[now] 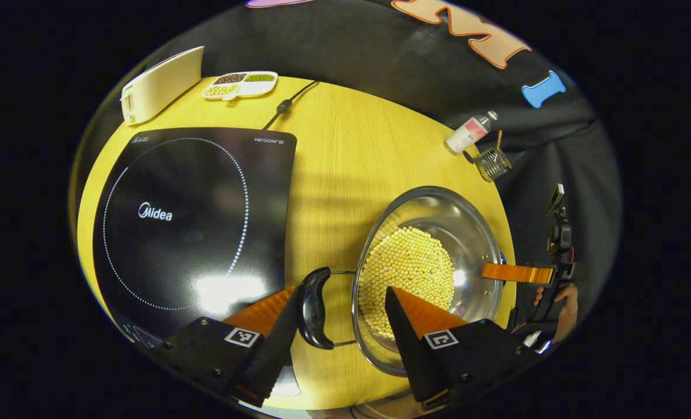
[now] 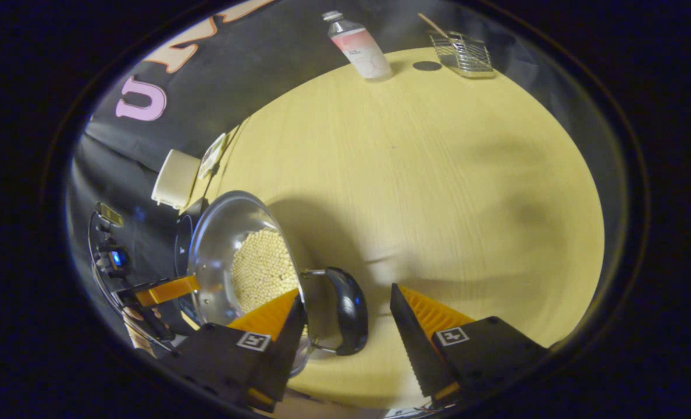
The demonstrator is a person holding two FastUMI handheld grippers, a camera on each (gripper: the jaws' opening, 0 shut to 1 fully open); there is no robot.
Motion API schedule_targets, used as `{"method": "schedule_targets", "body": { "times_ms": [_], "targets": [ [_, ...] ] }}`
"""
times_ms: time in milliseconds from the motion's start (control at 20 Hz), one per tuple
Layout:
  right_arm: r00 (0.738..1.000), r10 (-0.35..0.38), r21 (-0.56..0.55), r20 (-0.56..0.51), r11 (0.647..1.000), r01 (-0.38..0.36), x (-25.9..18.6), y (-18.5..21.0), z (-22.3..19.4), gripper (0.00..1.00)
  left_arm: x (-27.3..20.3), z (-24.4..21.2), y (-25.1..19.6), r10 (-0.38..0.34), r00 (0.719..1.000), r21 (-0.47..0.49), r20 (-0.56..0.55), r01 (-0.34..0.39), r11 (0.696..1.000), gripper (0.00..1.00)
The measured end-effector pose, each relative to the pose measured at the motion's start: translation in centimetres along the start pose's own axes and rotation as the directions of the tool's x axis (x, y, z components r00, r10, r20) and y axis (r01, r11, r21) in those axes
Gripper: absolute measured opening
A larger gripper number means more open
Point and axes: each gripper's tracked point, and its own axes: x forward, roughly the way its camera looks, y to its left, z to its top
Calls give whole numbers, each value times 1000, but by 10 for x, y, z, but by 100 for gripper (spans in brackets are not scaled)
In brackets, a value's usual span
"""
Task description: First push the handle of the pot to place it horizontally, then grasp the pot with both hands and set it on the induction cooktop.
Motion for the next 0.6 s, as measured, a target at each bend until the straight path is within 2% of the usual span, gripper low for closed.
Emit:
{"method": "schedule_targets", "body": {
  "times_ms": [50, 100, 250, 400, 500, 600],
  "targets": [
    [1000, -4, -9, -8, 1000, 4, 1, 0, -1, 74, 2, 0, 0, -1, 1000, 5, -7, 1, 1000, 87],
    [1000, -5, -17, -16, 1000, 5, 1, 0, -2, 72, 3, 1, 0, -1, 1000, 9, -15, 1, 1000, 87],
    [999, 5, -39, -43, 999, -6, 2, 3, -9, 72, 6, 0, 3, 15, 999, 35, -41, -14, 999, 87],
    [999, 6, -60, -52, 998, -9, 0, 6, -14, 73, 8, 1, 4, 23, 999, 46, -49, -21, 999, 81],
    [999, 10, -58, -44, 998, -13, -3, 9, -13, 73, 9, 1, 6, 30, 998, 49, -59, -27, 998, 83],
    [999, -15, -62, -28, 998, 13, -7, 3, -10, 73, 11, 1, 6, 35, 997, 52, -63, -31, 998, 80]
  ]
}}
